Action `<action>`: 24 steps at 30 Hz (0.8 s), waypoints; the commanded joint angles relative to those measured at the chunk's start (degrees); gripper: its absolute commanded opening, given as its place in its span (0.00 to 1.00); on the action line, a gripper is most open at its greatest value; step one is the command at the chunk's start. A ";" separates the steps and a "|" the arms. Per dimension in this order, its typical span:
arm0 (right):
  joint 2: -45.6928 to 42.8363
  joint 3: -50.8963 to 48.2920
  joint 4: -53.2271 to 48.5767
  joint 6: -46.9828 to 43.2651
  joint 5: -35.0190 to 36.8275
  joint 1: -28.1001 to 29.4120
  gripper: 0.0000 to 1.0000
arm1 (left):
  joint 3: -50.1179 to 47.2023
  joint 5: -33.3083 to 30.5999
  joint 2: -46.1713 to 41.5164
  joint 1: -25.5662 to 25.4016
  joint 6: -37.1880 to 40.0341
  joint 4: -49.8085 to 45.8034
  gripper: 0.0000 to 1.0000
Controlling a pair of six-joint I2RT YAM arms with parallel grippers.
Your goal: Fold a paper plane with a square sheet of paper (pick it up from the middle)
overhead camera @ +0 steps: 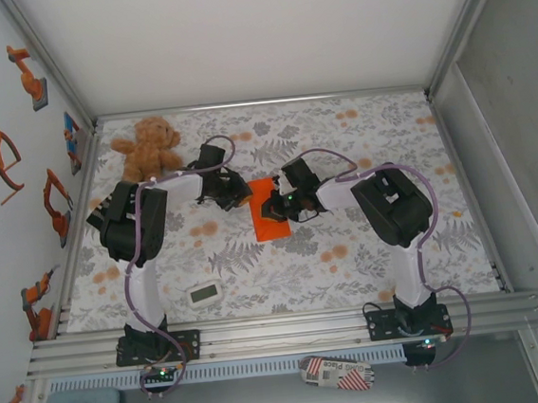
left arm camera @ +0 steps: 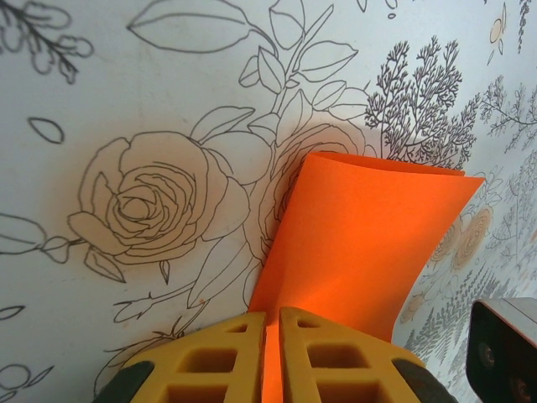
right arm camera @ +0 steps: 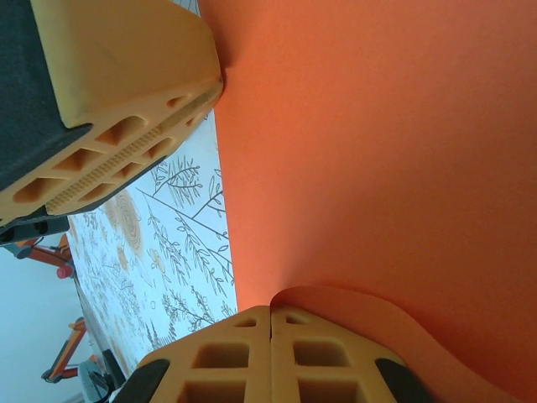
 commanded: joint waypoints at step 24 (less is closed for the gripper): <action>0.56 2.19 -1.27 -1.73 0.53 0.52 0.00 | -1.37 -0.88 1.68 -0.15 0.56 -2.20 0.13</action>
